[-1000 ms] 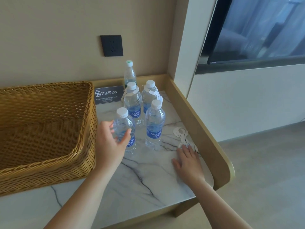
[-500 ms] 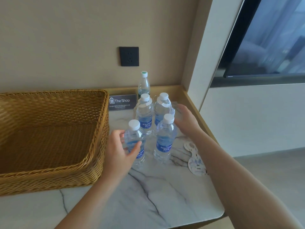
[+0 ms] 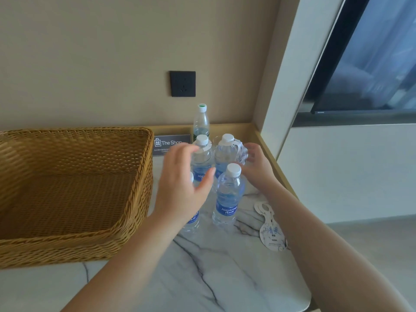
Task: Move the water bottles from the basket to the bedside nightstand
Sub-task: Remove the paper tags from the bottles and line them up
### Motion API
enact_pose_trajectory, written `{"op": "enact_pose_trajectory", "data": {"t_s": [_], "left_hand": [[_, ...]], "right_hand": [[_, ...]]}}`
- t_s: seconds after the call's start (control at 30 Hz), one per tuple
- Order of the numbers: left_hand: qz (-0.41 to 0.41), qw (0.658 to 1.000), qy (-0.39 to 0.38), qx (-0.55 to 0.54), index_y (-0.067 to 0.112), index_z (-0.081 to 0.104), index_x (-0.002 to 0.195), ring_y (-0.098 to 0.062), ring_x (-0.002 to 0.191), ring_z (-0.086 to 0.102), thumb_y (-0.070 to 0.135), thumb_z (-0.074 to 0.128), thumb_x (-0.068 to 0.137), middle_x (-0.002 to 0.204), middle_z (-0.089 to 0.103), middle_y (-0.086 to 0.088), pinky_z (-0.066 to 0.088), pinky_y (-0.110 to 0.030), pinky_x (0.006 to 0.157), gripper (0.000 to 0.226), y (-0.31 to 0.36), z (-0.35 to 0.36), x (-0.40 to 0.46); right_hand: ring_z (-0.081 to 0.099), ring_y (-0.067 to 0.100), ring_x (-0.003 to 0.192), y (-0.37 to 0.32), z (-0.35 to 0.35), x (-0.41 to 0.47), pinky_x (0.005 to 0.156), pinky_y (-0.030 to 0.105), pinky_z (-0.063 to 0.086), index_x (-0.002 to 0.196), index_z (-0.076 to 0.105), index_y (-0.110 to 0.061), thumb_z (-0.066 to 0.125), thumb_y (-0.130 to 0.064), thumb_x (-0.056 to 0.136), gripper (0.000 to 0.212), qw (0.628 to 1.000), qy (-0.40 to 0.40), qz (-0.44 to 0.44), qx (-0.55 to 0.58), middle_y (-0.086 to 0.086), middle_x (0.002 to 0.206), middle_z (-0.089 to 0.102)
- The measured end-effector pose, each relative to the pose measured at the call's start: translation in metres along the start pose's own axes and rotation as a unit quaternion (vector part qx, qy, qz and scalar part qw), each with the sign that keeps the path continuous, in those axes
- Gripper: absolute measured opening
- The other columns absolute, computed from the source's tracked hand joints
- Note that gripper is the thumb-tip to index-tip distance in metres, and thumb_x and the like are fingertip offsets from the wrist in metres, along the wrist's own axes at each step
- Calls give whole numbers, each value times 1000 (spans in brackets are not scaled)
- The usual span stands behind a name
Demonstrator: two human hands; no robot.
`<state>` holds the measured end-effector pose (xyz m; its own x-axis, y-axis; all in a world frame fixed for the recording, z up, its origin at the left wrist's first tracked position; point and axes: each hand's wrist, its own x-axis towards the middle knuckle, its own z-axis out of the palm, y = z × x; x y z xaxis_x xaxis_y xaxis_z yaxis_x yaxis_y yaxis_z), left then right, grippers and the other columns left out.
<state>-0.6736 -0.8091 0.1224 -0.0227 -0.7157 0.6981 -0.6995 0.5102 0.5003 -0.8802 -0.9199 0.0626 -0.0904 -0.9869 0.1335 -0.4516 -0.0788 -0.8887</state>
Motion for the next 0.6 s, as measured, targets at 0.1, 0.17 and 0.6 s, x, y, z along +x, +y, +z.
{"op": "enact_pose_trajectory", "data": {"t_s": [0.1,0.17,0.6], "left_hand": [[38,996,-81,-4,8,60,113,-21,106,55,24,64,85,111,59,-4,42,-26,91,32,18,15,13],[45,991,-125,4,8,62,115,-22,106,56,21,65,86,112,62,-4,45,-32,90,32,22,27,13],[37,985,-166,-7,9,55,131,-16,120,52,13,60,88,134,53,-1,45,-26,96,44,14,46,-14]], "right_hand": [[58,13,104,-7,-6,3,82,28,47,125,44,-29,79,-43,69,68,1000,5,-21,-13,-10,114,58],[59,15,104,-12,-10,5,84,33,50,125,46,-28,78,-43,70,65,999,4,-33,-23,-8,116,59],[58,16,101,-35,-6,12,66,16,42,122,49,-23,74,-43,74,57,996,26,-68,-59,-1,117,54]]}}
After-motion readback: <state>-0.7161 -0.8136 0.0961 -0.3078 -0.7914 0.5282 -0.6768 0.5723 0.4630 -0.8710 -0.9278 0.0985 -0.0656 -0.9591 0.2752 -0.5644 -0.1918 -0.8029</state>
